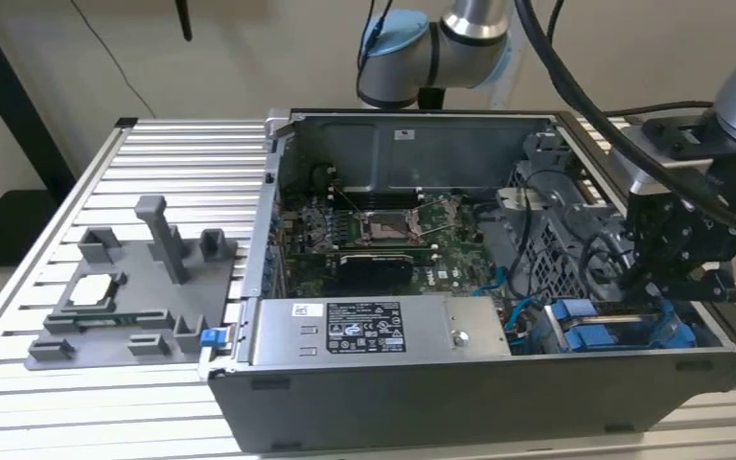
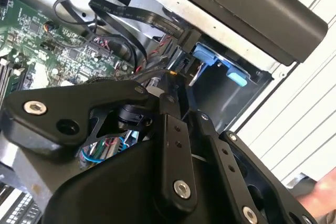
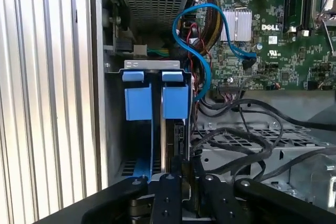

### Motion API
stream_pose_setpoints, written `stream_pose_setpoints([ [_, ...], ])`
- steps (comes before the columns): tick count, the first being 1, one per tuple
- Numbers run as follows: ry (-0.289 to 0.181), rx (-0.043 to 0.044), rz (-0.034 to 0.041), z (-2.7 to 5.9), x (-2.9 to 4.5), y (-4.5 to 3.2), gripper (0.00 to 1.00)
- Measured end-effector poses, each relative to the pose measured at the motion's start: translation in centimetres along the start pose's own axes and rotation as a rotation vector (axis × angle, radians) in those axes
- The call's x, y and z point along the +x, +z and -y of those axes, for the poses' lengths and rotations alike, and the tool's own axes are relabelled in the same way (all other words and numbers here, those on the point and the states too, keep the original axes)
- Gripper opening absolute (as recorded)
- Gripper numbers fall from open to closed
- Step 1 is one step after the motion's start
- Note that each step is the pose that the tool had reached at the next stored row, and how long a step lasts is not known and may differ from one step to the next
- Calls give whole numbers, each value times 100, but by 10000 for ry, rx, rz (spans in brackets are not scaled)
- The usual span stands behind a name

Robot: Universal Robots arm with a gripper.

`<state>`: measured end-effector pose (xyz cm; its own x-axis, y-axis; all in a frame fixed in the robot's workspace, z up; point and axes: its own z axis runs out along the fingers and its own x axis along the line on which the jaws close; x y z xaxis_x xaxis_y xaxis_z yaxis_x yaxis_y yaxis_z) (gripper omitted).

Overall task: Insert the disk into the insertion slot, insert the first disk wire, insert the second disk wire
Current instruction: 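Insert the first disk wire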

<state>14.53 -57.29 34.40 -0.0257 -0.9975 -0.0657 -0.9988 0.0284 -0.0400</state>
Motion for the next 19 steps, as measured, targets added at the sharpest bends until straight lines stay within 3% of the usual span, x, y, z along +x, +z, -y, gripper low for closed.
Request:
stream_pose_setpoints([
  [12,-44,42,17,27,3,64,0],
  [16,-51,64,24,24,7,118,0],
  [18,-48,64,70,24,7,127,0],
  [19,-47,63,97,24,6,107,100],
])
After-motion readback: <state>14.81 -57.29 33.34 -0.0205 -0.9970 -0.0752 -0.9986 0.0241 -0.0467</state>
